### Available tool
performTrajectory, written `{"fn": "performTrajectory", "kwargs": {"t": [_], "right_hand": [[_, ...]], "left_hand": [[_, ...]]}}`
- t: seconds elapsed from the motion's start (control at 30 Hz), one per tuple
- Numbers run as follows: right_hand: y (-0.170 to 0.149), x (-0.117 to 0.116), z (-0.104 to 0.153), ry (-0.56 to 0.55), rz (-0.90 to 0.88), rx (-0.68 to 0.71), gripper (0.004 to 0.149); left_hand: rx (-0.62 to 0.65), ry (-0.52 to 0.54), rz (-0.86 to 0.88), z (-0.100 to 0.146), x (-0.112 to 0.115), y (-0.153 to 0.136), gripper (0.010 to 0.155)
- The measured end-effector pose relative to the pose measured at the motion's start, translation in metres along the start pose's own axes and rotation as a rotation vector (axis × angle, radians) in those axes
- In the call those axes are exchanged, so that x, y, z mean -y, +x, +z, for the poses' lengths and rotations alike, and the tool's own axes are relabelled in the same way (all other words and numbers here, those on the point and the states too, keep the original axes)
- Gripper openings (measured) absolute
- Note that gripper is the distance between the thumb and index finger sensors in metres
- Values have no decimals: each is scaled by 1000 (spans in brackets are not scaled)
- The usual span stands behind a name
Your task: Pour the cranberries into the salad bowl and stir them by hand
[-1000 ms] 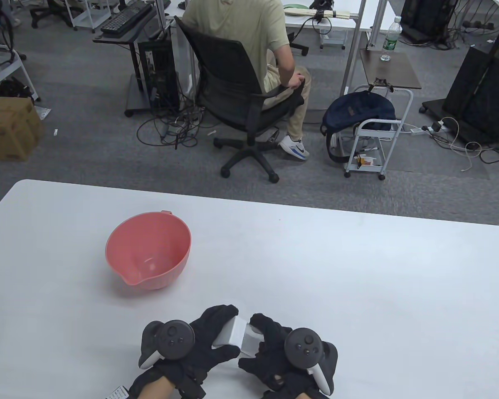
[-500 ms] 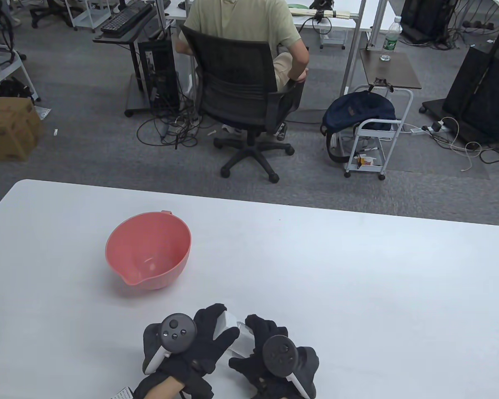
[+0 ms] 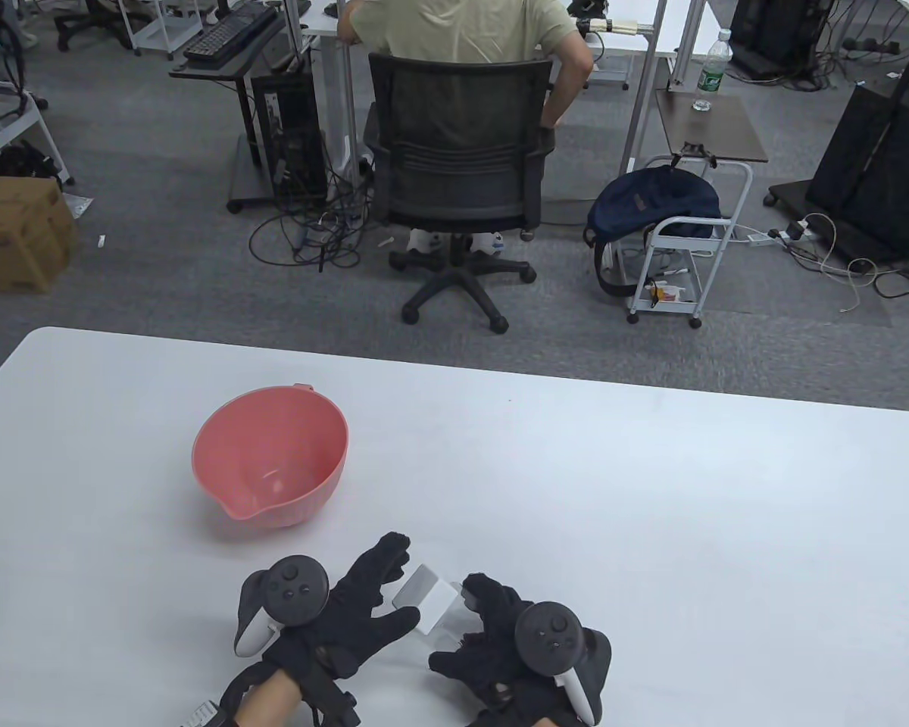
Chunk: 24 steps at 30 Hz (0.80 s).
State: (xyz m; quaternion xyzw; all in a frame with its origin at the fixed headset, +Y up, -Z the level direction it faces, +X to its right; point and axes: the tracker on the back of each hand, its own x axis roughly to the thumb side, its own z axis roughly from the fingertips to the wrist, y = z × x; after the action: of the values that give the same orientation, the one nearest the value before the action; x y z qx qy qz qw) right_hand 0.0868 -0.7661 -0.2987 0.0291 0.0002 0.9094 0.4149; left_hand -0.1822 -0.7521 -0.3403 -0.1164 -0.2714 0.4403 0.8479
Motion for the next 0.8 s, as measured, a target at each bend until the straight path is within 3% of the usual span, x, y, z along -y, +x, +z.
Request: {"fn": "performTrajectory", "kwargs": {"t": [0.1,0.23,0.47,0.57,0.8], "right_hand": [[0,2,0,18,-23,6,99],[-1,1,-2,76,-66,26,99],[1,-2,-2,117,-57,53,98],[2,-4,-1,130,-35,67,98],[2,-5,-1,109,-29,65,98]], "left_hand": [[63,-58,39,-1,-2,2,106],[101,-88,-74,1,-8,4,103],[105,-189,-93,1,-7,7,96],[103,-76,-108,2,-12,7,88],[68,28,-155,4,-12,7,91]]}}
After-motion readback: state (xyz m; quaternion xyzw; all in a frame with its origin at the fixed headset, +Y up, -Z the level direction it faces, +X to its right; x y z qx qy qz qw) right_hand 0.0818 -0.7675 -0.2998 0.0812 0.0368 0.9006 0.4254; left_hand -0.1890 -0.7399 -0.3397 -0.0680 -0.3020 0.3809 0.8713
